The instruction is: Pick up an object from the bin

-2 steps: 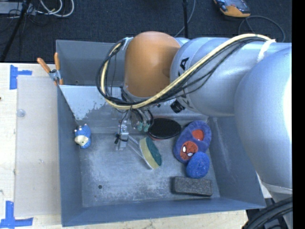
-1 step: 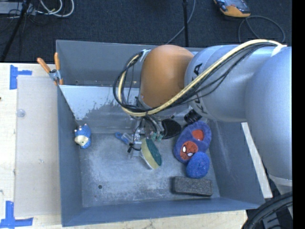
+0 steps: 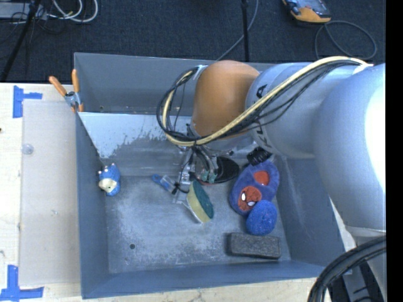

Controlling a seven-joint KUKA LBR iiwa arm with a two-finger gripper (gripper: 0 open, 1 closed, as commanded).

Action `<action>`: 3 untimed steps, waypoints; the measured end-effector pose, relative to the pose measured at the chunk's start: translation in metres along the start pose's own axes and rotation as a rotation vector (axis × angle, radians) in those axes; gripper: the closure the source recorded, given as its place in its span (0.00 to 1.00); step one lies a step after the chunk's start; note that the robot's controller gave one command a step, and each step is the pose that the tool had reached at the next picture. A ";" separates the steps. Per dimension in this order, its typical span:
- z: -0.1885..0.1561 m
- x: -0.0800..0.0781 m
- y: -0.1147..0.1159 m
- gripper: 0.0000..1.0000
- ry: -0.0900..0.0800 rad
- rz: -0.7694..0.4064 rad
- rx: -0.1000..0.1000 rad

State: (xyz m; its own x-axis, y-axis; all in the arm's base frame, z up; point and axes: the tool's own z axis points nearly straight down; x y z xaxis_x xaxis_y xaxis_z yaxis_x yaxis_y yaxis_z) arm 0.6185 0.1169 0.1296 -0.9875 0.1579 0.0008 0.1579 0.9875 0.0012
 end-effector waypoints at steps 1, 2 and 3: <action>0.053 0.016 0.017 0.00 0.006 0.090 0.003; 0.061 0.022 -0.098 1.00 0.004 -0.238 0.002; 0.060 0.022 -0.097 1.00 0.004 -0.239 0.001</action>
Offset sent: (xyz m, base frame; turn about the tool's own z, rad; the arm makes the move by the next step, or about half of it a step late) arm -0.0365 -0.0912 -0.0596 -0.2418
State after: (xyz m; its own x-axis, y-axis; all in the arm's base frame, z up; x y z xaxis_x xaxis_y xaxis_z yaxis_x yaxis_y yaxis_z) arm 0.5814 0.0251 0.0690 -0.9967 -0.0805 0.0044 -0.0805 0.9968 0.0012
